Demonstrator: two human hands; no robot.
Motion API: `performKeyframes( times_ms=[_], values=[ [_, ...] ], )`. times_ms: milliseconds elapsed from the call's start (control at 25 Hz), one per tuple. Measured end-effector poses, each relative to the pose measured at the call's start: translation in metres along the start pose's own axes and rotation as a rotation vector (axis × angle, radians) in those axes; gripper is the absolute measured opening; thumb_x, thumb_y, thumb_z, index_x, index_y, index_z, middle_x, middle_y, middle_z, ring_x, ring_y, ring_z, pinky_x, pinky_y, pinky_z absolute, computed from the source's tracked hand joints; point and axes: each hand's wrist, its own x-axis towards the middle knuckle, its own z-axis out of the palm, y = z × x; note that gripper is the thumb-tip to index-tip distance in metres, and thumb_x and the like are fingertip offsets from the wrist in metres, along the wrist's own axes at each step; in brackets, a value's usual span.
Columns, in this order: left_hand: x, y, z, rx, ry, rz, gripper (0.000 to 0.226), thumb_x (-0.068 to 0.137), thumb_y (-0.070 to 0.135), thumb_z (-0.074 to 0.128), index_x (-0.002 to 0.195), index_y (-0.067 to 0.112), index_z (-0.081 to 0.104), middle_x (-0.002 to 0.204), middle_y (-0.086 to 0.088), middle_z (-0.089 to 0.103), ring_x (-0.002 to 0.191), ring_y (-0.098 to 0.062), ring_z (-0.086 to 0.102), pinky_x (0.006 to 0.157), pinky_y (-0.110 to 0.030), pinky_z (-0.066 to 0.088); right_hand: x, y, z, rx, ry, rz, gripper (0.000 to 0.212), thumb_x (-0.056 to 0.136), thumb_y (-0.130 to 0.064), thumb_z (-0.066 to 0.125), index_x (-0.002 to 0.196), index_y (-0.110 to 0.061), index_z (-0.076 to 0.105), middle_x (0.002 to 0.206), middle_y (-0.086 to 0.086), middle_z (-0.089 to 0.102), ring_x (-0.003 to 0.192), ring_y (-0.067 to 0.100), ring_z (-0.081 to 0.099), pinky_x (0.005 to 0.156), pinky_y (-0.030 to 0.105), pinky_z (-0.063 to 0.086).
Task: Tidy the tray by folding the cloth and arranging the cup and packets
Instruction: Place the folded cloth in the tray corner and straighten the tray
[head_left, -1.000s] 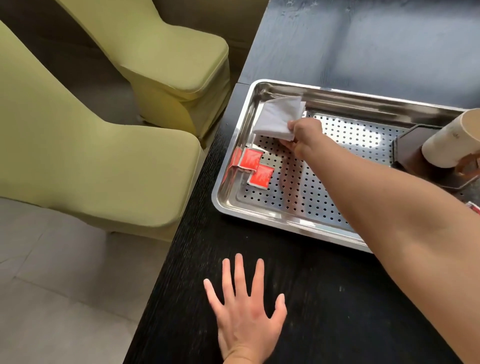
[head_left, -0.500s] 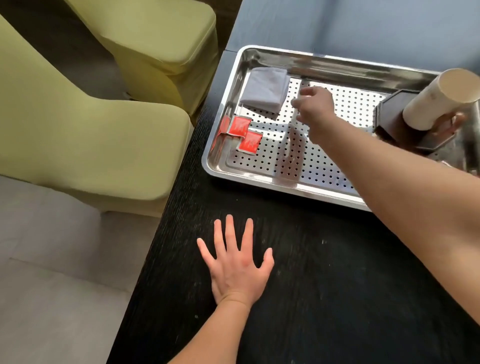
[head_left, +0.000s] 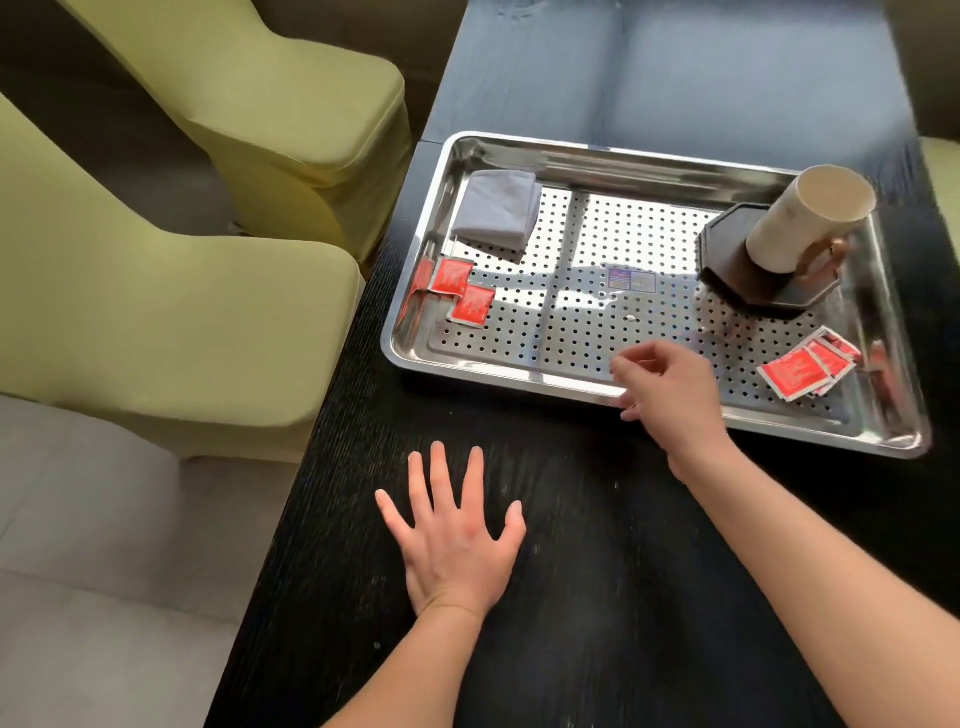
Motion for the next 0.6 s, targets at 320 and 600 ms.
performKeyframes(
  times_ms=[320, 600],
  values=[
    [-0.002, -0.001, -0.003, 0.041, -0.037, -0.025, 0.078, 0.086, 0.069, 0.024, 0.154, 0.031, 0.025, 0.163, -0.011, 0.021, 0.151, -0.034, 0.01, 0.115, -0.069, 0.005, -0.01, 0.021, -0.005, -0.936, -0.045, -0.448, 0.026, 0.094, -0.044, 0.061, 0.103, -0.025, 0.076, 0.093, -0.005, 0.073, 0.089, 0.019, 0.062, 0.083, 0.036, 0.05],
    [0.001, -0.005, -0.005, -0.026, -0.091, -0.018, 0.077, 0.088, 0.072, 0.019, 0.155, 0.038, 0.006, 0.165, -0.005, -0.001, 0.151, -0.027, -0.012, 0.116, -0.065, -0.008, -0.019, 0.026, -0.008, -0.881, -0.023, -0.425, 0.021, 0.096, -0.036, 0.061, 0.105, -0.024, 0.076, 0.094, -0.004, 0.071, 0.091, 0.019, 0.053, 0.082, 0.035, 0.045]
  ],
)
